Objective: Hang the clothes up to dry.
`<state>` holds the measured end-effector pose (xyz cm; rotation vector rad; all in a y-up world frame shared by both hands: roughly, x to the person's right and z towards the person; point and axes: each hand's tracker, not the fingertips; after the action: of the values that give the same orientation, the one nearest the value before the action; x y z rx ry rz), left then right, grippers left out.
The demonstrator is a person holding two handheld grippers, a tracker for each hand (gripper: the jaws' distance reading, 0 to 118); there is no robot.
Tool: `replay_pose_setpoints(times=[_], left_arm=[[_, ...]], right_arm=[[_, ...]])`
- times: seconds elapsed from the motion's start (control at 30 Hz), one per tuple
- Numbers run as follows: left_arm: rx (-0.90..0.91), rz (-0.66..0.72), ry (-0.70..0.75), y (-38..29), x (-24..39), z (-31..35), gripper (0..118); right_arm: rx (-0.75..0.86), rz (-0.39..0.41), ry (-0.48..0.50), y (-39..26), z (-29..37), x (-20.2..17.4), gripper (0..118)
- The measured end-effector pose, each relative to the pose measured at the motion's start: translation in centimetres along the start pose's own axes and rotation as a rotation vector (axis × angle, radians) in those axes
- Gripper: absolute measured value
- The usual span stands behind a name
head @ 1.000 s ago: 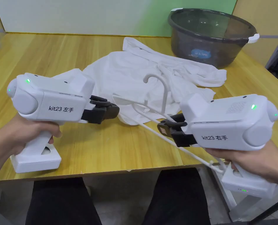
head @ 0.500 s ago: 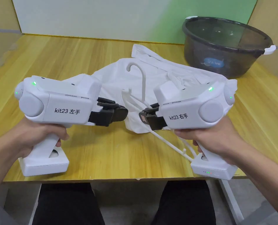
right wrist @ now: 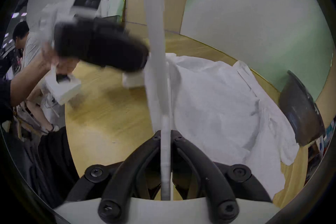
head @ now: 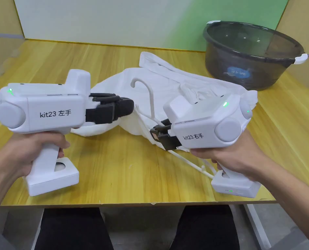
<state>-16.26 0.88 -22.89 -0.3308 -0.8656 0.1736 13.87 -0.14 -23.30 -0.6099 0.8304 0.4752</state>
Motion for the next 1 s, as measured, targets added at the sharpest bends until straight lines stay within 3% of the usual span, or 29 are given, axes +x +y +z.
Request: replay_pose_setpoints(times=[0.1,0.2,0.4,0.53,0.7,0.8,1.0], left_arm=[[0.042,-0.028,0.014,0.4,-0.3,-0.1,0],[0.058,0.047,-0.109,0.2,-1.1,-0.1,0],[0.047,0.071,-0.173,-0.3,-1.2,-0.2,0],[-0.003,0.072,-0.295,-0.1,-0.5,0.1,0],[-0.107,-0.017,-0.219,0.5,-0.1,0.4,0],[-0.186,-0.087,-0.103,0.3,0.2,0.5,0],[-0.164,-0.112,0.033,0.8,1.0,0.1,0]], right_arm=[[-0.002,0.013,0.033,0.4,0.0,0.2,5],[0.022,-0.046,0.096,0.9,-0.2,0.8,5],[0.044,-0.104,0.183,1.5,-1.6,1.7,5],[0.110,-0.128,0.254,1.7,-2.2,2.2,5],[0.283,-0.152,0.235,1.5,-1.7,2.9,5],[0.394,-0.141,0.218,0.9,-0.3,3.3,5],[0.520,-0.141,0.187,-0.6,0.6,2.8,5]])
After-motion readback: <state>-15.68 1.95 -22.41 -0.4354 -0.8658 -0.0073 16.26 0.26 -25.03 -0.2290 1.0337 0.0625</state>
